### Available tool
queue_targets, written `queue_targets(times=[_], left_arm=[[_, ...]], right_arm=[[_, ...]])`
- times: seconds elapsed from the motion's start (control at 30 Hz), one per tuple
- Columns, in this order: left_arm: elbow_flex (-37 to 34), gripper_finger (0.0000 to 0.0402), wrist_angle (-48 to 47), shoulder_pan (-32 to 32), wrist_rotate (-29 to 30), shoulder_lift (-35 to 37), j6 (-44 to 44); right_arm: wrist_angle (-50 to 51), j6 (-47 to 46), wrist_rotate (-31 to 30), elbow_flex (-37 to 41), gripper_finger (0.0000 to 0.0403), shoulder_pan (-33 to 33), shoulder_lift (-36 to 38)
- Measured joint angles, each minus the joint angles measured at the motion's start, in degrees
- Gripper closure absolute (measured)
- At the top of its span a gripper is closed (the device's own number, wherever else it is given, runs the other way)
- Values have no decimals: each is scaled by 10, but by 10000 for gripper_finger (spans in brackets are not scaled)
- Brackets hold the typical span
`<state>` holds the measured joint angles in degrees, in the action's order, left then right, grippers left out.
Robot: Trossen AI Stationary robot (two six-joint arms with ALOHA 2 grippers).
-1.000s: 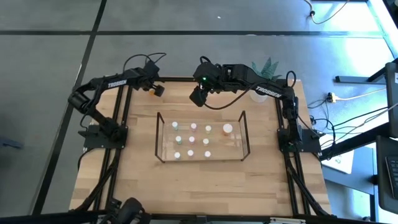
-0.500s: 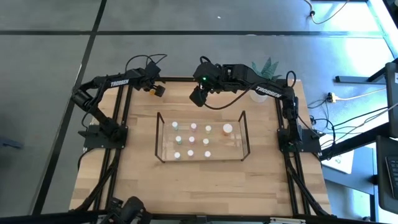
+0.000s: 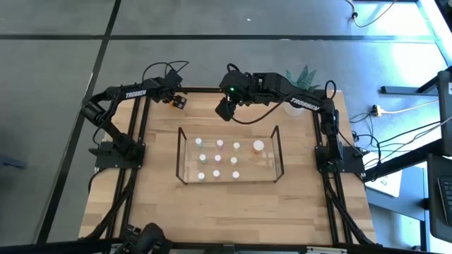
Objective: Pick and place medicine bottles onto shelf by color
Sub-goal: Put the left orange pill bottle on the shelf aligned with the other orange pill bottle
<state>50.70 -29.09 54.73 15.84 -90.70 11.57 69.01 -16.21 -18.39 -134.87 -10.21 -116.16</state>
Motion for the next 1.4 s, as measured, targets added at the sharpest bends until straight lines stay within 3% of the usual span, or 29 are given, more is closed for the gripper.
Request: queue_targets(times=[0.37, 0.83, 1.1, 1.3, 1.4], left_arm=[[0, 207, 1, 0, 0, 0, -2], [0, 211, -26, -1, -8, 12, -47], [0, 212, -75, -4, -8, 102, -48], [0, 212, -119, -30, -7, 197, -46], [0, 212, -140, -50, -7, 245, -41]], right_arm=[[0, 0, 0, 0, 162, 0, 0], [0, 0, 0, 0, 162, 0, 0], [-26, 4, 0, 0, 162, 0, 0], [-29, 88, 6, 0, 162, 5, 0], [-29, 121, 48, 0, 162, 15, 0]])
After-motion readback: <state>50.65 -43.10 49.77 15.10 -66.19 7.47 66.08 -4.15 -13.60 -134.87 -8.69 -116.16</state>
